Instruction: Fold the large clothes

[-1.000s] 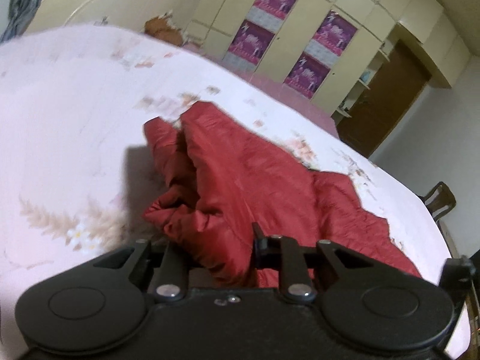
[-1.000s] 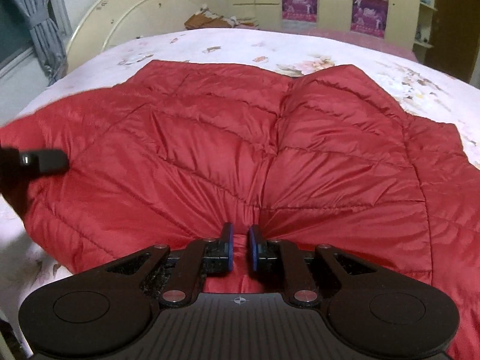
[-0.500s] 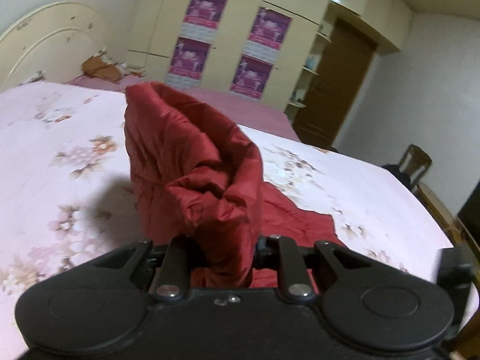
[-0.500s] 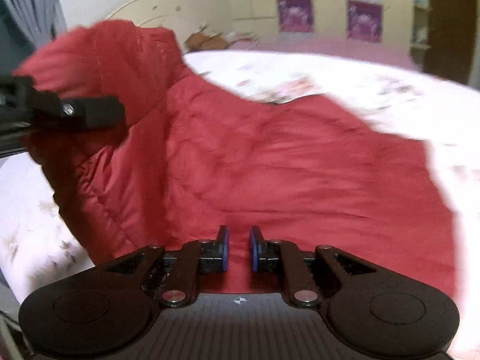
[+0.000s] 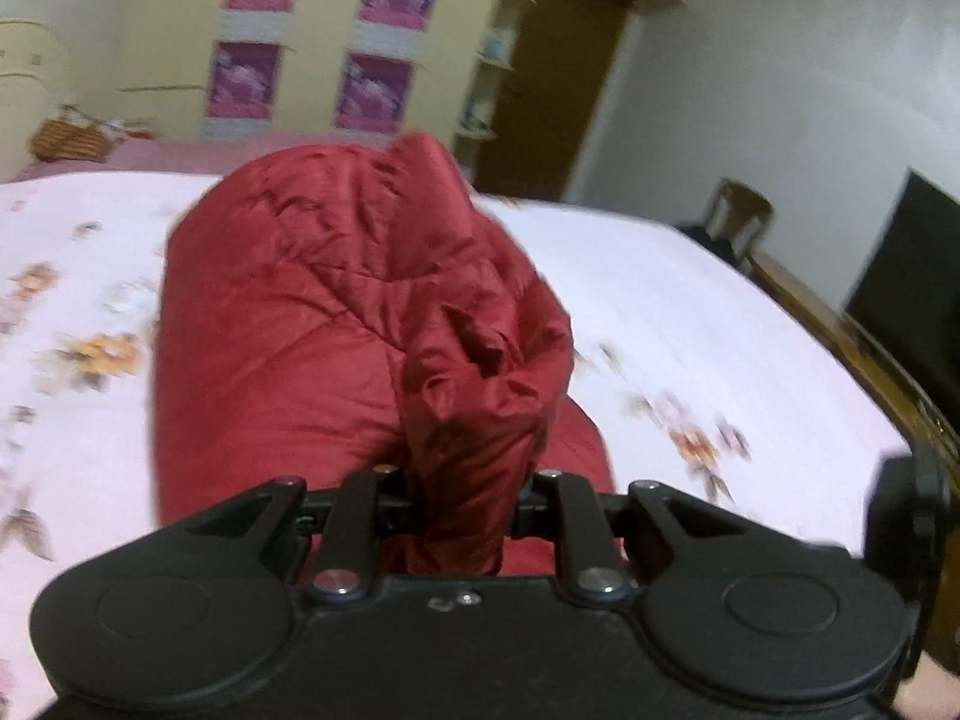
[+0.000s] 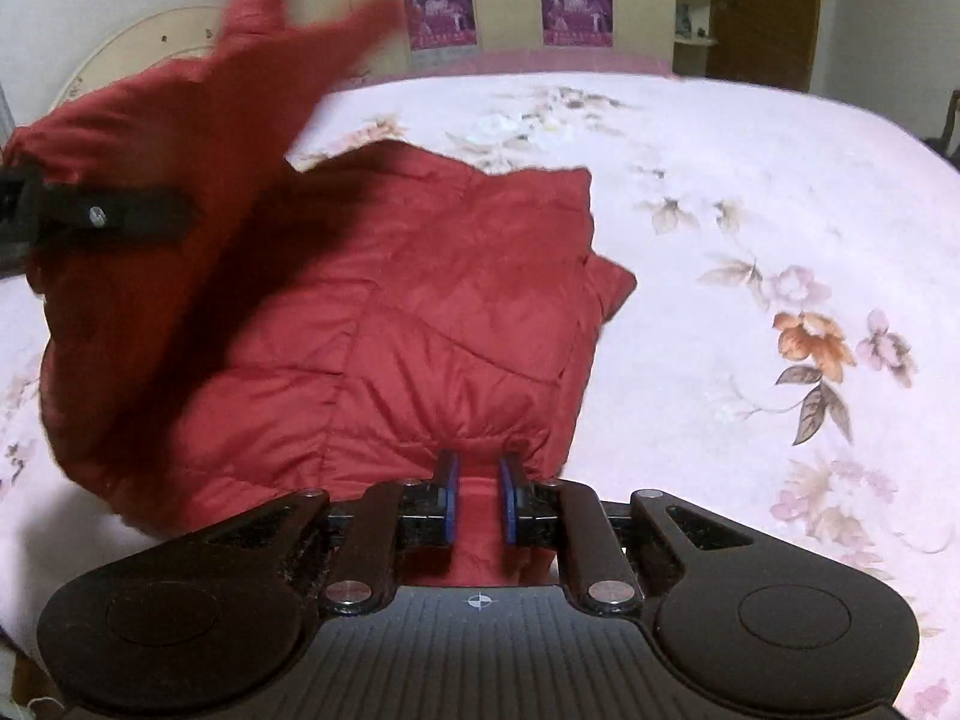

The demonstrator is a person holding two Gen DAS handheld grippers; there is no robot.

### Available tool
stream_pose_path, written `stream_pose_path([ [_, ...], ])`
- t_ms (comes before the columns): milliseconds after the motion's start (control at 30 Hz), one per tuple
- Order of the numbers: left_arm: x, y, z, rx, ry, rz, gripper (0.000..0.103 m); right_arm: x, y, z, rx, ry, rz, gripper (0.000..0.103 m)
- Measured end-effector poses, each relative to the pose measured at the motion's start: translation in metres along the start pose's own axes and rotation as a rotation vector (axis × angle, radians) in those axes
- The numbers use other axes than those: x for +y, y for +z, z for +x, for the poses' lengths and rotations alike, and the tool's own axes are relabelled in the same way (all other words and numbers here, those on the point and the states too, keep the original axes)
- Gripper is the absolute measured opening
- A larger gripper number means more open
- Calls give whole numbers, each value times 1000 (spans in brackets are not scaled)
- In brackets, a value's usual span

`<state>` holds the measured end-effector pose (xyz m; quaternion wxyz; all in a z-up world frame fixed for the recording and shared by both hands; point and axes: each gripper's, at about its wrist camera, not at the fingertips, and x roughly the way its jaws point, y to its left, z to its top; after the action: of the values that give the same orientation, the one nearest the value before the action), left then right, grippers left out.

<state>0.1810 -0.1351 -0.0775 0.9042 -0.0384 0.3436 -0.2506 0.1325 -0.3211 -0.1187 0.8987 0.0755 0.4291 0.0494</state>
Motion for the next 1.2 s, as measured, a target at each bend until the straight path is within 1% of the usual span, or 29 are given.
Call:
stream_pose_path([
  [100, -17, -13, 18, 42, -16, 46, 19, -9, 1, -2, 1, 28, 44, 13],
  [200, -27, -22, 24, 60, -20, 93, 19, -23, 0, -13, -1, 57, 95, 13],
  [300, -32, -25, 27, 82, -14, 128, 22, -31, 0, -22, 0, 73, 126, 13],
  [400, -36, -24, 21, 83, -20, 149, 36, -34, 4, -30, -8, 68, 129, 13],
  [433, -37, -23, 19, 86, -30, 147, 50, -35, 5, -34, -12, 69, 130, 13],
  [467, -38, -21, 18, 90, -47, 141, 67, -38, 7, -36, -15, 69, 134, 13],
  [533, -43, -22, 11, 65, -50, 131, 76, -39, 8, -46, -27, 66, 146, 14],
  [567, -42, -21, 6, 56, -52, 129, 76, -41, 9, -49, -32, 65, 148, 14],
  [600, -41, -20, 2, 50, -54, 121, 76, -41, 10, -54, -40, 59, 148, 29],
  [633, -39, -18, -3, 41, -56, 106, 76, -42, 11, -57, -53, 53, 148, 67],
  [667, -38, -15, -8, 30, -59, 89, 76, -43, 12, -61, -72, 46, 143, 80],
  [700, -34, -12, -14, 15, -60, 72, 76, -42, 13, -66, -99, 44, 128, 83],
  [767, -29, -9, -27, -21, -40, 47, 77, -40, 17, -74, -125, 26, 109, 83],
  [800, -24, -6, -34, -40, -23, 32, 77, -39, 20, -77, -136, 33, 112, 83],
  [900, -4, 2, -51, -101, 37, -22, 77, -42, 32, -81, -157, 55, 118, 83],
  [967, 12, 6, -55, -125, 102, -41, 77, -38, 40, -83, -176, 81, 116, 83],
  [1000, 22, 8, -53, -121, 141, -59, 76, -37, 42, -82, -184, 100, 115, 83],
  [1100, 45, 3, -40, -89, 218, -104, 73, -23, 50, -79, -183, 162, 104, 83],
  [1200, 60, -7, -28, -49, 251, -135, 65, -6, 52, -67, -154, 196, 79, 82],
])
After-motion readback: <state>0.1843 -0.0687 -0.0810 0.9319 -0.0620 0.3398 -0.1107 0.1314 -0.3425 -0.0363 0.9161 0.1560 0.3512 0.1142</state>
